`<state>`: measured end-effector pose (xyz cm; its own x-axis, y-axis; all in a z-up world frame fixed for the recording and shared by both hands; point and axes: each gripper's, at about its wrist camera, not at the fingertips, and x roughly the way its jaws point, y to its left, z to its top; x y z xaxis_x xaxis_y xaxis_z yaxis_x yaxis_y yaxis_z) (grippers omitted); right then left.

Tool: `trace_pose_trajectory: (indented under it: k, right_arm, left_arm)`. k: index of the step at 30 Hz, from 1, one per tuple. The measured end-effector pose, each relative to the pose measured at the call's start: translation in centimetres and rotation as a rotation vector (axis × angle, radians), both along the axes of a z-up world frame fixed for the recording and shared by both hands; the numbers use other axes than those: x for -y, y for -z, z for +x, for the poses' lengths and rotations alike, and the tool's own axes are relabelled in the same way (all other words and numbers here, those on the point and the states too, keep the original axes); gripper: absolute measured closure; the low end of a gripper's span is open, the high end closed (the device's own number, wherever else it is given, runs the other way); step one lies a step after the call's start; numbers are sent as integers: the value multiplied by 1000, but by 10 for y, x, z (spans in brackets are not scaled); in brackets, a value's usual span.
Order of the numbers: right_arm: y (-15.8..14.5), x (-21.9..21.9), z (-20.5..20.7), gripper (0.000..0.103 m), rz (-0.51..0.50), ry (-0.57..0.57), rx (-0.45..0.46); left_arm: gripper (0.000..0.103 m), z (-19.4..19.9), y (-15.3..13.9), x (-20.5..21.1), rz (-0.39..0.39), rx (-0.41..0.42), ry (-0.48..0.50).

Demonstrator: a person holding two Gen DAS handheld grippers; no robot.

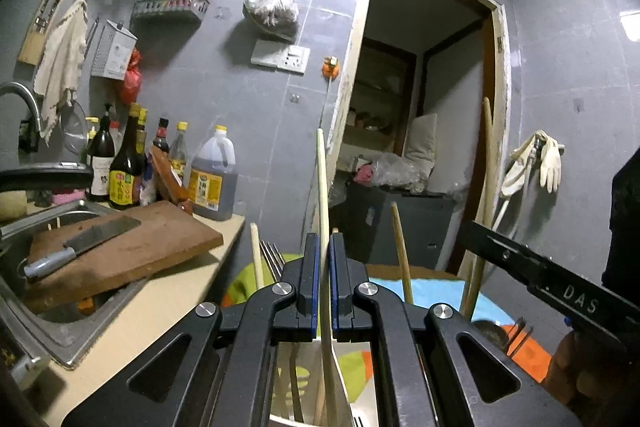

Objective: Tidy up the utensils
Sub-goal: 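Lower the chopstick into the caddy with the left tool while the right tool lowers its chopstick in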

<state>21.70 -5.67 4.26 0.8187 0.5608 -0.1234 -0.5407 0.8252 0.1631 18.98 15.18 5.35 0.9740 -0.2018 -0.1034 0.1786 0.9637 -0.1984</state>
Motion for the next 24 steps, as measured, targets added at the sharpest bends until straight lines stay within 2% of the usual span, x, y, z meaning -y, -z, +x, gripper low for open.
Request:
trace_pose_trajectory:
  k: [3,10,24]
  right_arm:
    - [4,-3,2,98,-10,-8,-11]
    - [11,-6,4,98,-22,-11,-34]
    - [16,-6,9,97,-18,-9,-70]
  left_arm:
    - [100,1,5,2,17,-8,8]
    - [100,-2,8,-2,-6,-11,27]
    - [100,-3,11,0,2,-28,46]
